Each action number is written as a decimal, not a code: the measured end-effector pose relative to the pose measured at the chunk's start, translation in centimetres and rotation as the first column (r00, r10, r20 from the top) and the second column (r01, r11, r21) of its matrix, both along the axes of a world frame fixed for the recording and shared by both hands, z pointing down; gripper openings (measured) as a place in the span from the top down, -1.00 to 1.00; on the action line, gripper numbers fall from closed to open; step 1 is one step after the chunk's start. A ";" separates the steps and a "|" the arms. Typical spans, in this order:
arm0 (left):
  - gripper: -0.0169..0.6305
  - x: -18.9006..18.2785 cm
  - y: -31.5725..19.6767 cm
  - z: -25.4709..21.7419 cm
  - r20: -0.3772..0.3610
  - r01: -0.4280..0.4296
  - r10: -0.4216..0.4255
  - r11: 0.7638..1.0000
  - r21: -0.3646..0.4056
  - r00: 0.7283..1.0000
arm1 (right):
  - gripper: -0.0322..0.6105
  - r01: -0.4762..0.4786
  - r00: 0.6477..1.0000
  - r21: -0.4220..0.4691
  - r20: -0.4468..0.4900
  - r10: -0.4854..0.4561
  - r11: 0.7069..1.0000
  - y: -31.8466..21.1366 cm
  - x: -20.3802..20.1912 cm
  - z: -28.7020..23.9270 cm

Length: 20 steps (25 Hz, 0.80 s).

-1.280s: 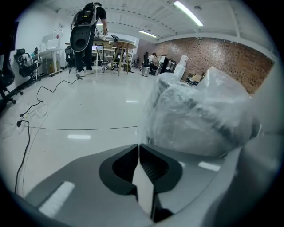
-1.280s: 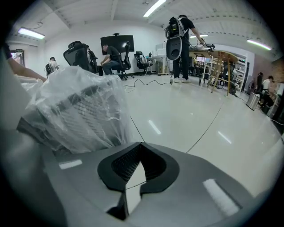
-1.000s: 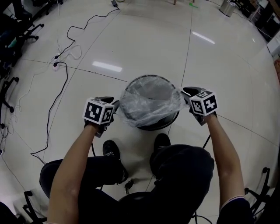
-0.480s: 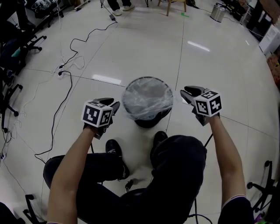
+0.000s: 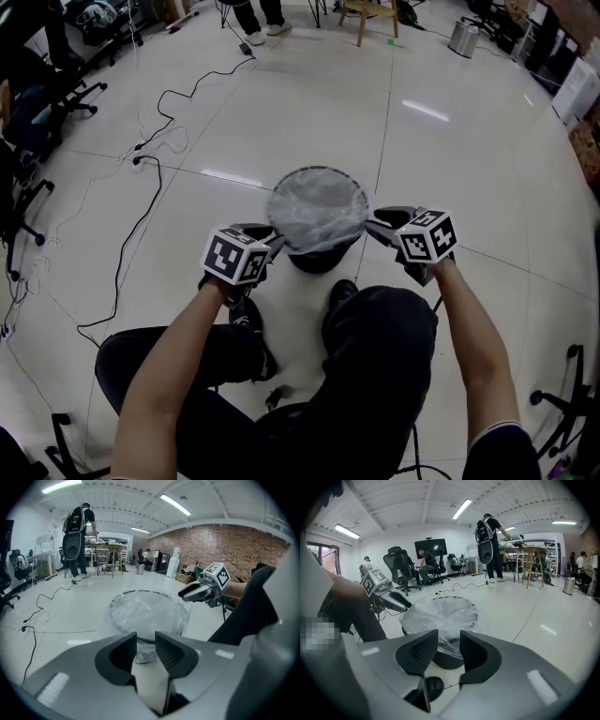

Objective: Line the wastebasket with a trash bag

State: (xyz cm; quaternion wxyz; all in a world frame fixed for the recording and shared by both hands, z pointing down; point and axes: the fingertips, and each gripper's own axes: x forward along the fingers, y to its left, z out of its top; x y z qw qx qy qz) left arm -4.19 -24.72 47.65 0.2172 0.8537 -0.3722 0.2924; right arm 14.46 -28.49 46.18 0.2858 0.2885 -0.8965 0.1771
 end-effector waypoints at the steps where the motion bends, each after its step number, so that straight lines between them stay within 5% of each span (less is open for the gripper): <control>1: 0.57 0.2 0.2 0.3 -0.001 0.003 -0.003 1.000 -0.003 1.000 | 0.46 0.006 1.000 -0.004 -0.012 -0.006 1.000 0.2 -0.1 0.3; 5: 0.67 0.4 0.3 0.4 0.002 0.024 -0.024 0.999 0.020 1.000 | 0.89 0.032 0.998 0.015 -0.046 -0.031 0.999 0.9 -0.4 0.8; 8: 0.91 0.5 0.7 0.3 0.015 0.019 -0.020 0.999 0.028 1.000 | 0.89 0.057 0.997 0.005 -0.057 -0.056 0.998 1.7 -0.3 1.2; 20: 0.91 2.5 4.9 3.2 0.042 -0.081 0.085 0.994 -0.079 0.996 | 0.89 0.113 0.982 -0.048 -0.147 -0.119 0.992 3.5 0.3 4.1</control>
